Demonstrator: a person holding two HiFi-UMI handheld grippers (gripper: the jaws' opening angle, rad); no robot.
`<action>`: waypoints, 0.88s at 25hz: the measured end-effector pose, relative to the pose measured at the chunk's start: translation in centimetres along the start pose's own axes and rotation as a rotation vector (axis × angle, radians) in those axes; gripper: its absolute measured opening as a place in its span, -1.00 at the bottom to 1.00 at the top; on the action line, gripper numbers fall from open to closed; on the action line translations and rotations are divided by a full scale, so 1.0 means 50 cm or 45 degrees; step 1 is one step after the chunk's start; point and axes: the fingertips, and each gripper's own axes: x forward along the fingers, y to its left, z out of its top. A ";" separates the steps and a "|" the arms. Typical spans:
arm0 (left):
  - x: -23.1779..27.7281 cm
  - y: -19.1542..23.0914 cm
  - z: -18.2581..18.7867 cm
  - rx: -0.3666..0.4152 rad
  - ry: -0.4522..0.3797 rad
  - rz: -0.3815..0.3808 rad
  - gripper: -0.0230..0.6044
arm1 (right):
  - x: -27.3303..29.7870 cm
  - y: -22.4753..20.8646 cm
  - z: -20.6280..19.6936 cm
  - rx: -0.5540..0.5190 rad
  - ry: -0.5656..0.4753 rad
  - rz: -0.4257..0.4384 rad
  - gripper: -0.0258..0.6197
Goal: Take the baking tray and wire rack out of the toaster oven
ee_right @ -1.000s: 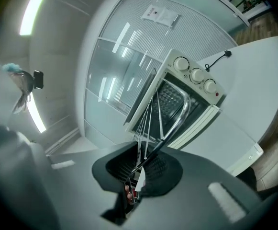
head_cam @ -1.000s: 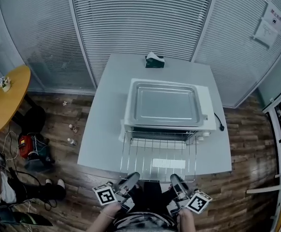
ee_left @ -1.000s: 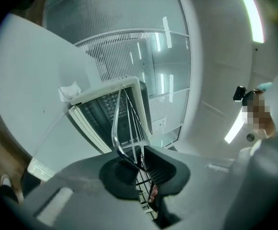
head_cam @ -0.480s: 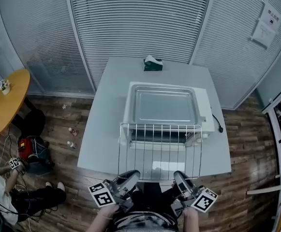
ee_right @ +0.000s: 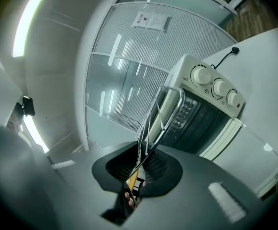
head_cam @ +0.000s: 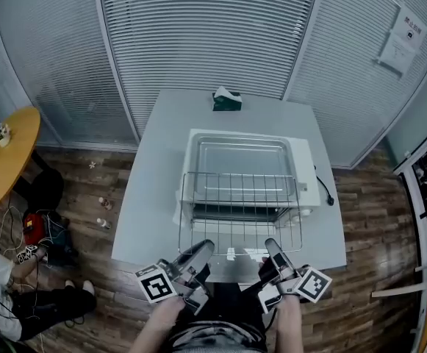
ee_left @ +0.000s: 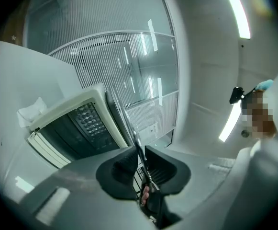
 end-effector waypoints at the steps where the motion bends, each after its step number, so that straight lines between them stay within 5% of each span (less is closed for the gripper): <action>1: 0.004 0.003 0.004 -0.022 -0.014 0.009 -0.82 | 0.006 0.001 0.007 -0.016 0.003 -0.015 -0.85; 13: 0.082 0.036 0.066 -0.066 -0.062 0.031 -0.83 | 0.071 -0.021 0.069 -0.047 -0.027 -0.092 -0.84; 19: 0.105 0.055 0.096 -0.043 -0.124 0.076 -0.75 | 0.111 -0.010 0.092 -0.099 -0.040 -0.030 -0.80; 22: 0.096 0.072 0.112 0.073 -0.167 0.197 -0.26 | 0.118 0.002 0.087 -0.174 -0.025 0.015 -0.19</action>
